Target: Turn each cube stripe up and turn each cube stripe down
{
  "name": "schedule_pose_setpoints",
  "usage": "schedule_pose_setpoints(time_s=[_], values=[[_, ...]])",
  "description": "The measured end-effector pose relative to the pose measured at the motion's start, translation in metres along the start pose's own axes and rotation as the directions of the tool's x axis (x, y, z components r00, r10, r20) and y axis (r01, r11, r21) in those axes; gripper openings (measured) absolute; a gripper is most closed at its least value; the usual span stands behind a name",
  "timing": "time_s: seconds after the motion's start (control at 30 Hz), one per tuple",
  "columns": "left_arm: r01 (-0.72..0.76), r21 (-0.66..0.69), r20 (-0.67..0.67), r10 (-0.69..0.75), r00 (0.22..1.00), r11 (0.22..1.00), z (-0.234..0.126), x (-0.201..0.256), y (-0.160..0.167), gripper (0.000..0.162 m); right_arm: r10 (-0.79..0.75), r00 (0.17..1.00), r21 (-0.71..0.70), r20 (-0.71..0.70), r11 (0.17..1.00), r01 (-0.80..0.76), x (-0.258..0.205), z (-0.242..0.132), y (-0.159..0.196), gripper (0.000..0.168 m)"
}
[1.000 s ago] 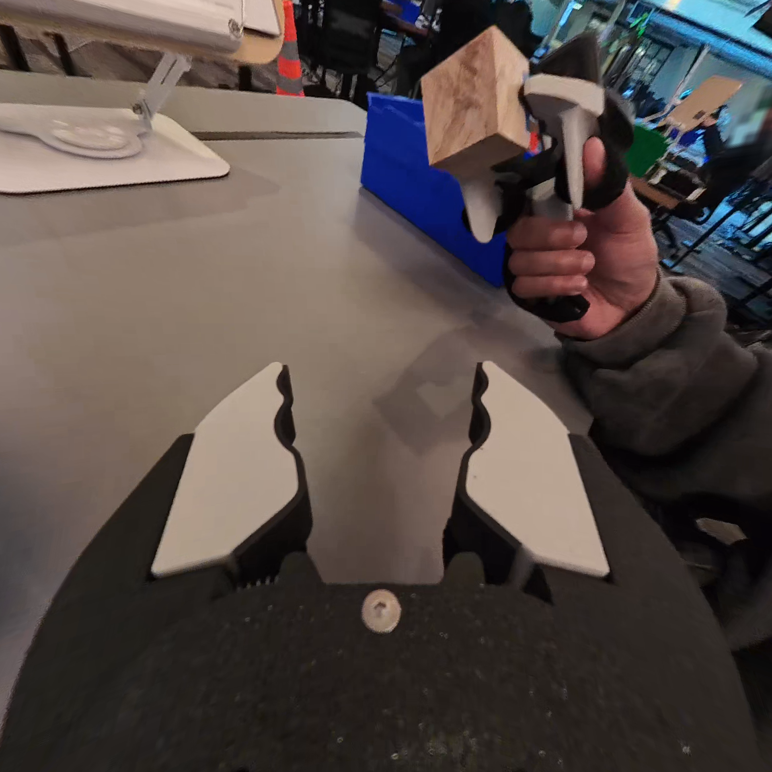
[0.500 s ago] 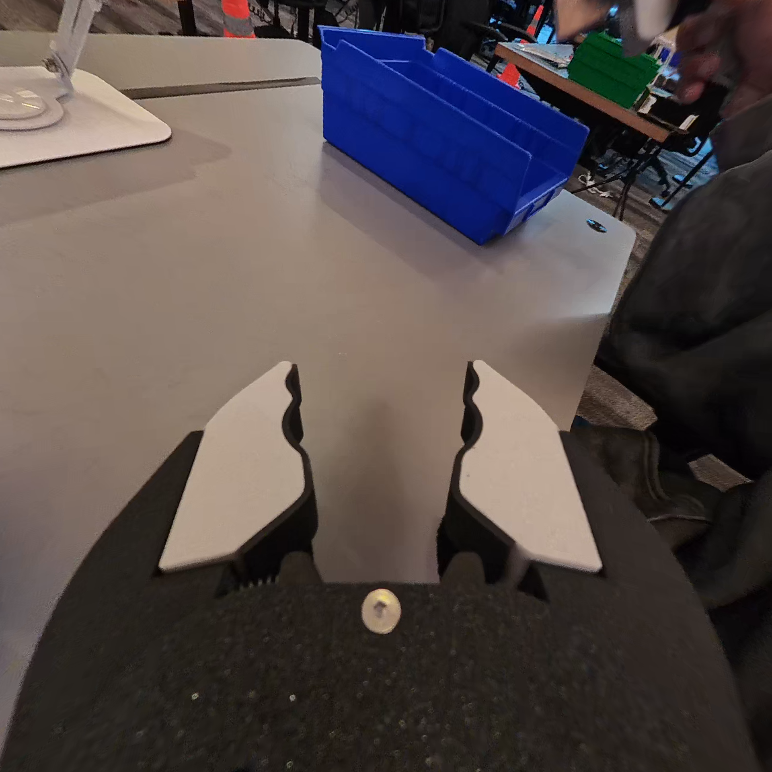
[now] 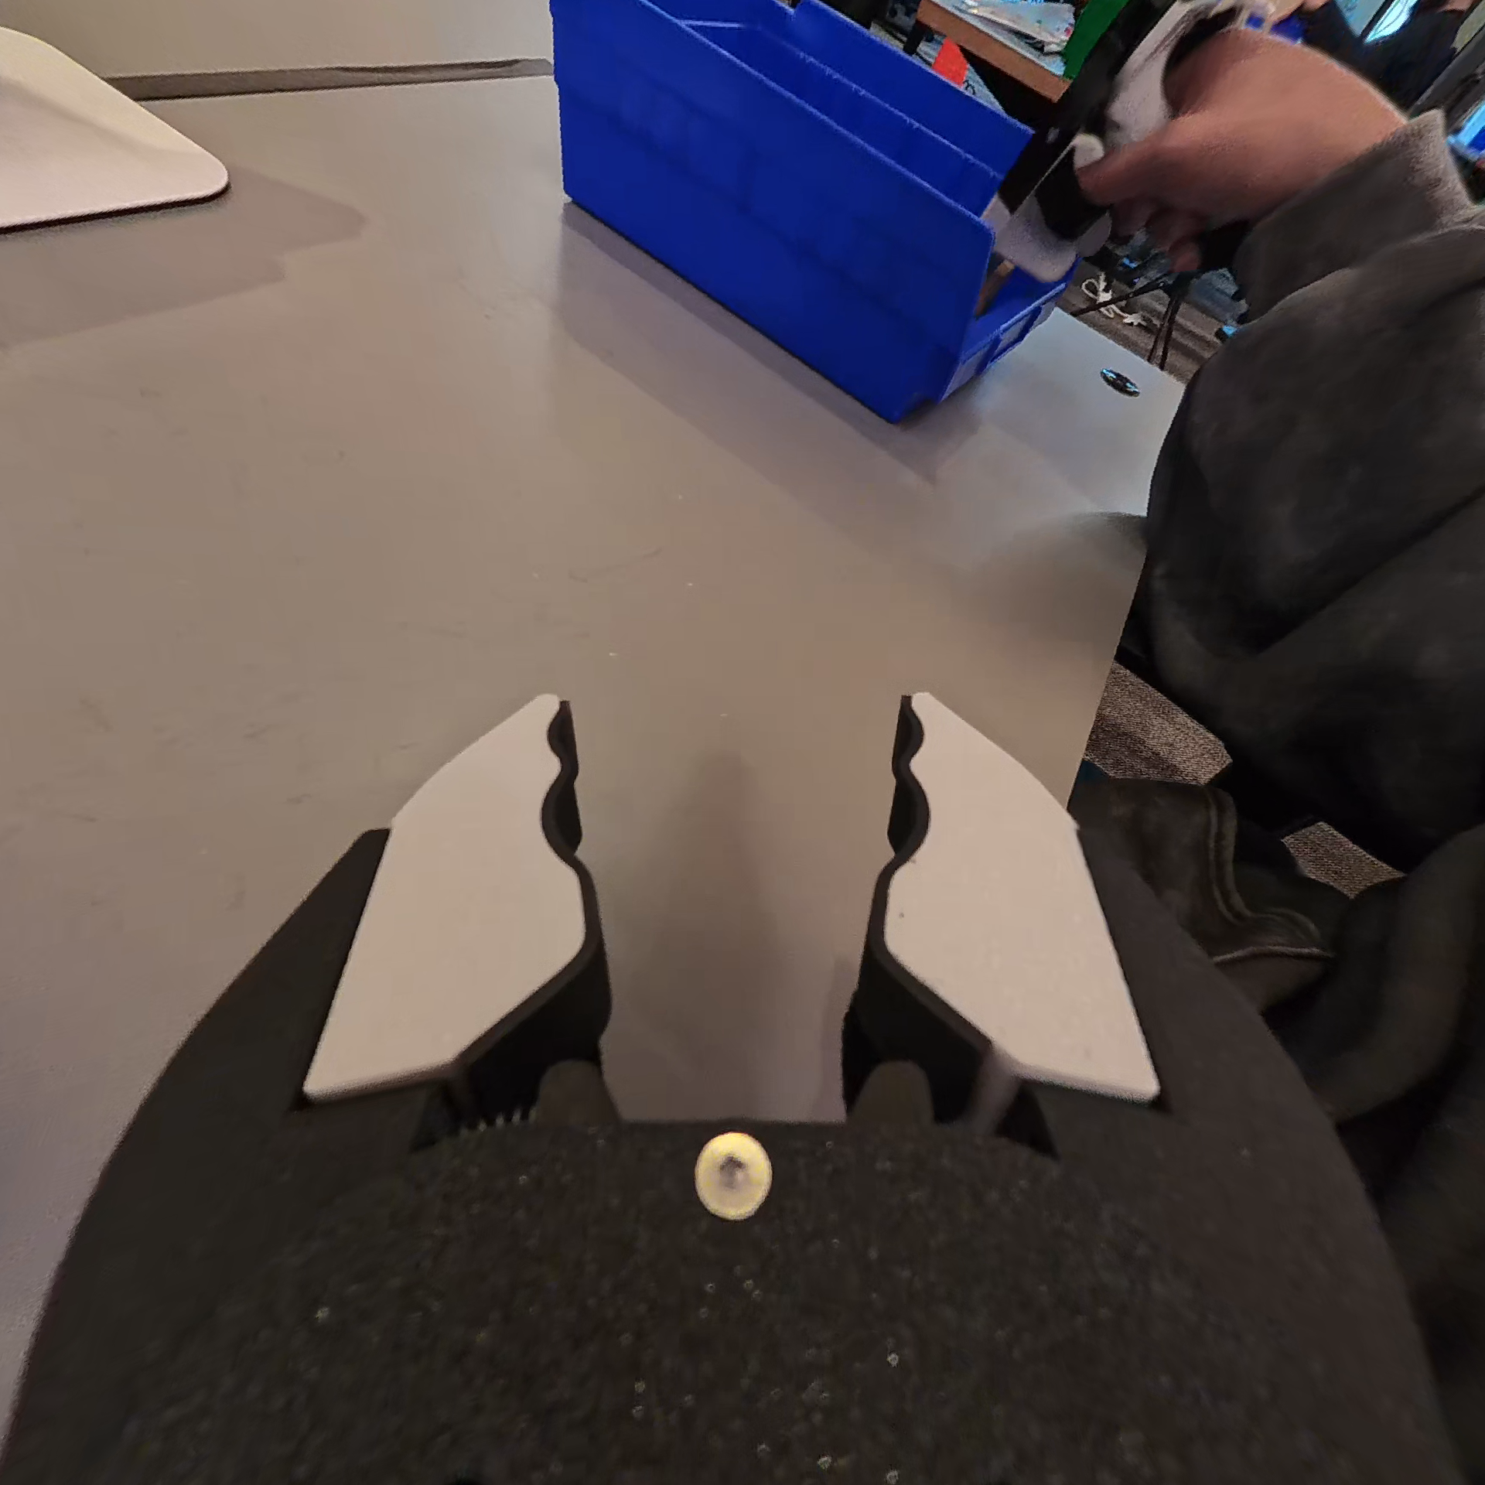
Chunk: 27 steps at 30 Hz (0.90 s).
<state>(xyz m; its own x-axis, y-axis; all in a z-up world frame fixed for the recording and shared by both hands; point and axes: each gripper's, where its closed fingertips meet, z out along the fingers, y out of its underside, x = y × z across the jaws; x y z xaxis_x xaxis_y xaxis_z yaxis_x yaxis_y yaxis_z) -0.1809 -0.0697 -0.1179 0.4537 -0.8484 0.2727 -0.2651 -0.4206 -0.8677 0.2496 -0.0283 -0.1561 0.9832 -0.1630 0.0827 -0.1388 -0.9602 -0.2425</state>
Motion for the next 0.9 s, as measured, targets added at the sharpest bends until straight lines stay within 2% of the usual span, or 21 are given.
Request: schedule_pose_setpoints(time_s=[0.2,0.27,0.33,0.4,0.47,0.5,0.57,0.63,0.67,0.73,0.8,0.83,0.9], values=[[-0.003,-0.026,0.002,0.003,1.000,1.000,0.003,0.000,0.004,0.077,-0.019,0.999,0.015,-0.032,1.000,0.019,0.004,0.008,-0.004,0.045],[-0.002,-0.033,-0.001,0.002,1.000,0.999,0.003,0.000,0.006,0.078,-0.018,1.000,0.071,-0.025,0.997,0.020,0.004,-0.001,-0.011,0.056],[-0.004,-0.032,0.004,0.005,1.000,0.999,0.003,0.000,0.005,0.078,-0.027,1.000,0.160,0.005,0.987,0.026,-0.001,-0.024,-0.020,0.061],[-0.006,-0.033,0.008,0.007,1.000,0.999,0.003,-0.001,0.005,0.078,-0.081,0.994,0.313,0.072,0.948,0.055,-0.018,-0.062,-0.034,0.058],[-0.005,-0.030,0.011,0.005,1.000,1.000,0.003,-0.002,0.005,0.078,-0.216,0.967,0.523,0.138,0.844,0.114,-0.051,-0.109,-0.049,0.057],[-0.004,-0.033,0.011,0.004,1.000,0.999,0.004,-0.002,0.005,0.078,-0.304,0.937,0.636,0.170,0.760,0.131,-0.074,-0.134,-0.055,0.057],[-0.002,-0.035,0.015,0.002,1.000,0.999,0.004,-0.003,0.006,0.078,-0.515,0.828,0.846,0.223,0.524,0.098,-0.131,-0.185,-0.059,0.058],[-0.003,-0.037,0.017,0.004,1.000,0.999,0.004,-0.003,0.006,0.078,-0.679,0.691,0.951,0.247,0.307,-0.038,-0.188,-0.222,-0.050,0.057],[-0.004,-0.037,0.020,0.005,1.000,0.999,0.004,-0.003,0.006,0.078,-0.736,0.620,0.959,0.274,0.255,-0.121,-0.216,-0.230,-0.042,0.058],[-0.010,-0.030,0.027,0.011,1.000,0.999,0.002,-0.004,0.005,0.077,-0.810,0.470,0.933,0.351,0.263,-0.245,-0.271,-0.226,-0.025,0.058],[-0.013,-0.028,0.033,0.014,0.999,1.000,0.001,-0.005,0.004,0.077,-0.839,0.347,0.899,0.419,0.331,-0.286,-0.323,-0.202,-0.008,0.065],[-0.013,-0.026,0.034,0.014,0.999,1.000,0.000,-0.005,0.003,0.077,-0.854,0.318,0.904,0.412,0.340,-0.259,-0.345,-0.184,0.000,0.067],[-0.009,-0.025,0.036,0.010,0.999,1.000,-0.003,-0.006,0.003,0.076,-0.879,0.336,0.941,0.337,0.305,-0.146,-0.372,-0.146,0.009,0.067]])
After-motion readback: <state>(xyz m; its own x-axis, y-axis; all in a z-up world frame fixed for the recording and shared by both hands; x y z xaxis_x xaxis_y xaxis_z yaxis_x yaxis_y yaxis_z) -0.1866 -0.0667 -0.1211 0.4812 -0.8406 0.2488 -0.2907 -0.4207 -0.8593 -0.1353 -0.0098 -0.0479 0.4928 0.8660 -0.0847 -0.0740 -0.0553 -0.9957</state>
